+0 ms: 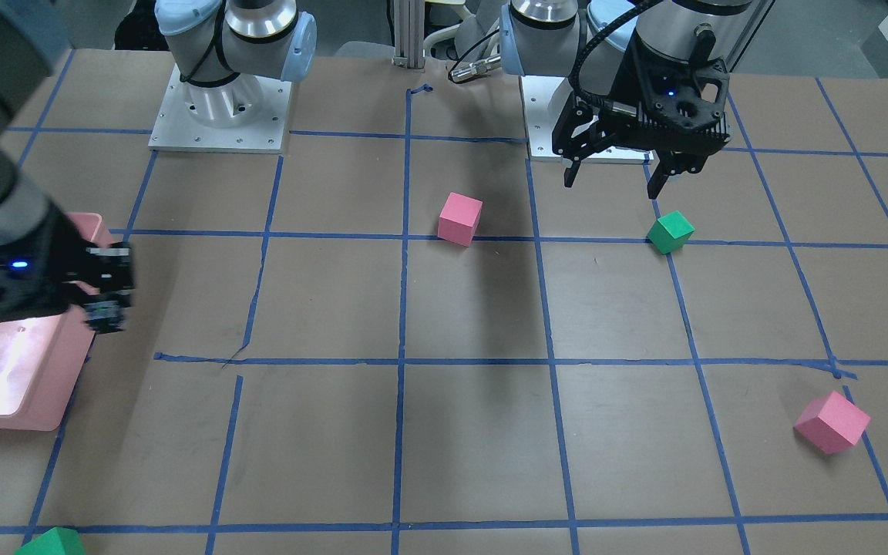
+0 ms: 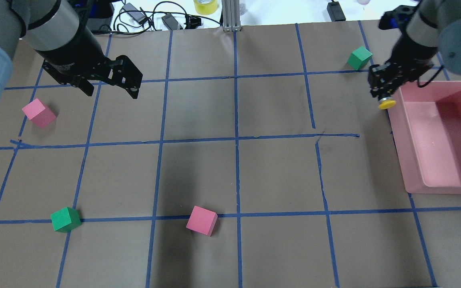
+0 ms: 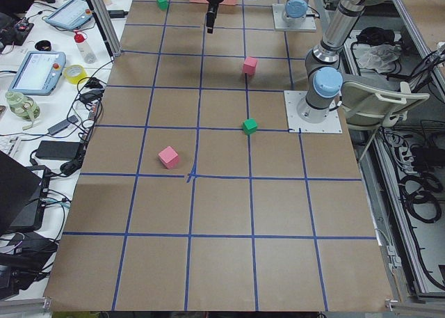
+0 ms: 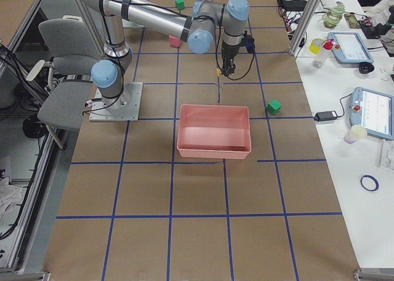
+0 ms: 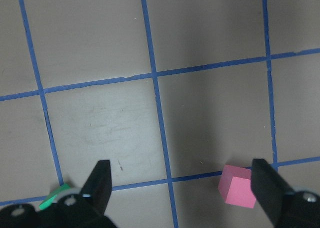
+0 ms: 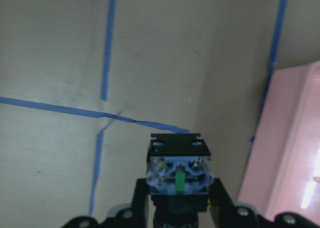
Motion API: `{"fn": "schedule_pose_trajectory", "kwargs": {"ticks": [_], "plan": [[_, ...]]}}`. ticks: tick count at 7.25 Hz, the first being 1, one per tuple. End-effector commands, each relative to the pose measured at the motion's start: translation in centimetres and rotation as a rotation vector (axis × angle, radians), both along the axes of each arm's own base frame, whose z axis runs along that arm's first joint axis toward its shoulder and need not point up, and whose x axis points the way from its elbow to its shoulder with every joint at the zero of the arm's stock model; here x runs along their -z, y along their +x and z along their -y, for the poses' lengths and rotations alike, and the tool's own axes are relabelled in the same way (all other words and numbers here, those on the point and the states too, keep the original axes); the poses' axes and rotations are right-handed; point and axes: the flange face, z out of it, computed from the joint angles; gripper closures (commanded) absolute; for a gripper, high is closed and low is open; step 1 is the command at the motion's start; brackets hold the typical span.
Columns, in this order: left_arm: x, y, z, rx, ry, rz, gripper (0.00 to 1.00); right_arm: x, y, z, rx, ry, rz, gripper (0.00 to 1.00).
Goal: Align button upright
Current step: 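Lift the switch out of the tray and carry it to the table center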
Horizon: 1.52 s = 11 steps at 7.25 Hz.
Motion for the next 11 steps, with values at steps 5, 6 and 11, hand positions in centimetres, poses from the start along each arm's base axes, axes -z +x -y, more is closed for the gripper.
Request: {"fn": "schedule_pose_trajectory", "kwargs": {"ticks": [5,6,11], "plan": [[0.0,0.1,0.0,-0.003,0.0,0.0,0.0,12.6,30.1,-3.3,0.057,-0.017,0.112,1.0],[0.1,0.2,0.1,-0.003,0.0,-0.001,0.0,13.8,30.9,-3.6,0.066,0.003,0.104,1.0],[0.7,0.3,0.5,-0.004,0.011,-0.003,0.0,17.2,31.2,-4.7,0.076,0.041,0.084,1.0]]}}
